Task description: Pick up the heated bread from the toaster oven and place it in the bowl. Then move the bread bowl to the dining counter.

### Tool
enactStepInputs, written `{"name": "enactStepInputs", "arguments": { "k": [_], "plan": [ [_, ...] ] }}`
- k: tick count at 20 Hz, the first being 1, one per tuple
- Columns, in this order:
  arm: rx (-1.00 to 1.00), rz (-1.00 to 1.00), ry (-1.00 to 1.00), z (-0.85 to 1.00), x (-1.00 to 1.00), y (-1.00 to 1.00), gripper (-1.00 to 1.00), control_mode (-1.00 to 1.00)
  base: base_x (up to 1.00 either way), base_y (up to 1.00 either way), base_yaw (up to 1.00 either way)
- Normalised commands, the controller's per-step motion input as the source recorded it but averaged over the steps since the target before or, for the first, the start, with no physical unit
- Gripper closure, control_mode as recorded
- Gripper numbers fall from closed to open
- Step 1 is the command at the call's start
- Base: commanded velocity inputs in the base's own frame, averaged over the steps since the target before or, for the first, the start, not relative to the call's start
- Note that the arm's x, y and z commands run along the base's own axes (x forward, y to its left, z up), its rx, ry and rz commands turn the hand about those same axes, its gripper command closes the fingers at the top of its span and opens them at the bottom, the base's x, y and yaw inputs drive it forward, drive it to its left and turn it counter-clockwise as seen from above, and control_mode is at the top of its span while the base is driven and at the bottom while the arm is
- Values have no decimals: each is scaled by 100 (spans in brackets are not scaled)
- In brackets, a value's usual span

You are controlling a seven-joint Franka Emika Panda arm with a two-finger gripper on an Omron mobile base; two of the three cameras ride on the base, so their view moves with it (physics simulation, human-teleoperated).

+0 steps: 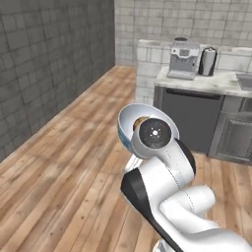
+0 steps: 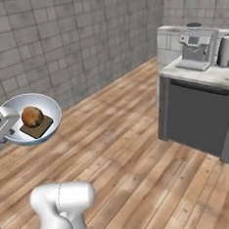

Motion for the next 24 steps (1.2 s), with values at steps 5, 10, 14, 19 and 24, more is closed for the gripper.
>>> {"name": "enactStepInputs", "arguments": {
  "k": [5, 10, 14, 19, 24],
  "plan": [
    [0, 0, 0, 0, 0, 0, 100, 100, 100, 27, -13],
    [0, 0, 0, 0, 0, 0, 100, 100, 100, 19, -25],
    [0, 0, 0, 0, 0, 0, 100, 100, 100, 22, -29],
    [0, 0, 0, 0, 0, 0, 100, 100, 100, 29, -27],
    [0, 0, 0, 0, 0, 0, 100, 100, 100, 47, -25]
  ]
}}
